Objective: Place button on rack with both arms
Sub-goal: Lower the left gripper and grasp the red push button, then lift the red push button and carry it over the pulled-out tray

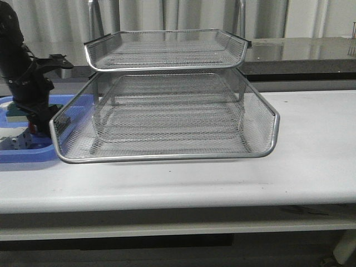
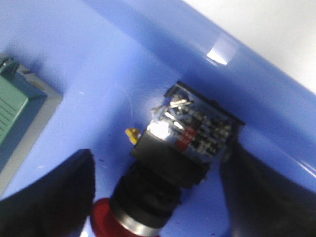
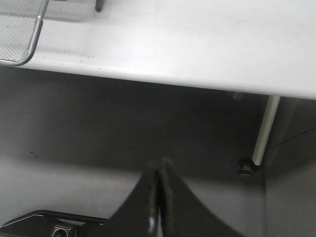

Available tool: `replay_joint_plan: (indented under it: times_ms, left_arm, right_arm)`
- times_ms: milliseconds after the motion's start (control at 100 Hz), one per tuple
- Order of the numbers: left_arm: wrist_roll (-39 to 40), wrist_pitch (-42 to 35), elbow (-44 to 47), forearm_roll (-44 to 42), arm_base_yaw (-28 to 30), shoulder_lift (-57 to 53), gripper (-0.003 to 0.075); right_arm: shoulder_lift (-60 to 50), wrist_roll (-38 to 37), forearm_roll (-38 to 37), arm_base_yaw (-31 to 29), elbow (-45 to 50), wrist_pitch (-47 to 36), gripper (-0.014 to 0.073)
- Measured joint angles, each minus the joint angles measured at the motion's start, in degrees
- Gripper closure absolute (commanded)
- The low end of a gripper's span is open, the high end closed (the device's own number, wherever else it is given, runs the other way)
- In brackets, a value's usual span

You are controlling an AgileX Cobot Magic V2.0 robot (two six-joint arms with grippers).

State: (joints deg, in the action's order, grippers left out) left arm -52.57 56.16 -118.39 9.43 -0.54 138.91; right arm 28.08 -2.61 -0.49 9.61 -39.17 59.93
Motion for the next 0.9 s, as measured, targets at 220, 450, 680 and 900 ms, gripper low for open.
replay_joint_plan:
  times_ms: [220, 450, 680, 900]
  left_arm:
    - [0.0, -0.3, 0.0, 0.0, 0.0, 0.2, 0.0678]
    - [0.8, 2.3, -2.0, 0.0, 0.0, 0.2, 0.0732]
    - [4.7, 10.6, -10.0, 0.0, 0.0, 0.2, 0.0733]
    - [10.2, 14.3, -14.8, 0.0, 0.5, -0.6, 0.0733]
  right_arm:
    - [0.0, 0.0, 0.0, 0.0, 0.0, 0.0, 0.0660]
    - [0.0, 0.0, 0.0, 0.0, 0.0, 0.0, 0.0660]
    - [0.0, 0.0, 0.0, 0.0, 0.0, 0.0, 0.0660]
    - [0.0, 0.0, 0.0, 0.0, 0.0, 0.0, 0.0660]
